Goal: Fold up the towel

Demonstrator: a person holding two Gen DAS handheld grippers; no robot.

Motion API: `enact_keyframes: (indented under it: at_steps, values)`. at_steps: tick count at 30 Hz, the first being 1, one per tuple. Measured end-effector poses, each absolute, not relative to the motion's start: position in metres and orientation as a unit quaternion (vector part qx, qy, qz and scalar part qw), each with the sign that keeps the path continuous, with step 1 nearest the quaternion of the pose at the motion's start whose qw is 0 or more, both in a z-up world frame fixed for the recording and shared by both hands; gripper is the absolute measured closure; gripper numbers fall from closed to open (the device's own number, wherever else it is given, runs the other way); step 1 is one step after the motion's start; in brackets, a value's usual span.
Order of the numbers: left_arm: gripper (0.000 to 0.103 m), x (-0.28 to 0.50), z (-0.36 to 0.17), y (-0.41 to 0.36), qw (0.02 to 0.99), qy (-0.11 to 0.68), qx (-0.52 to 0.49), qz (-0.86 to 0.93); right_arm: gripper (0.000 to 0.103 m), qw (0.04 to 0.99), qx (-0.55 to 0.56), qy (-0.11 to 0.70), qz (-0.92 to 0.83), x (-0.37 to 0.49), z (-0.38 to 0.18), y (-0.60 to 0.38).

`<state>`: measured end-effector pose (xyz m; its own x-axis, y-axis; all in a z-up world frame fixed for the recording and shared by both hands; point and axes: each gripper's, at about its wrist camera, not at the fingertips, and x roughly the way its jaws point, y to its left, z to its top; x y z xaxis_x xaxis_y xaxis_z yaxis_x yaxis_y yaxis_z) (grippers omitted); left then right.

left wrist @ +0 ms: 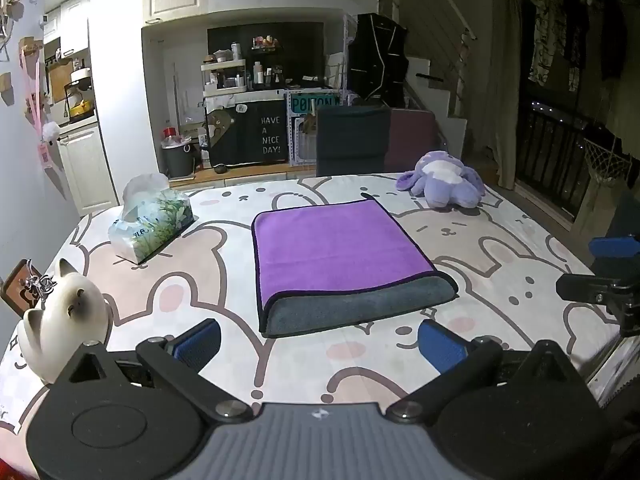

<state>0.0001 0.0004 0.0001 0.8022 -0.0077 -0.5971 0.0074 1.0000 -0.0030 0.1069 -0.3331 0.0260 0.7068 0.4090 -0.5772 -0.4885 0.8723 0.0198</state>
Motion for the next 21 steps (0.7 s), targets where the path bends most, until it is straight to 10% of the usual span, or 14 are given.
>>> enact_keyframes:
  at_steps: [21]
  values:
    - [0.0, 0.0, 0.0001, 0.0003, 0.949, 0.314, 0.004, -0.002, 0.0, 0.921, -0.068, 0.298, 0.243, 0.1077, 0.0258, -0.3331]
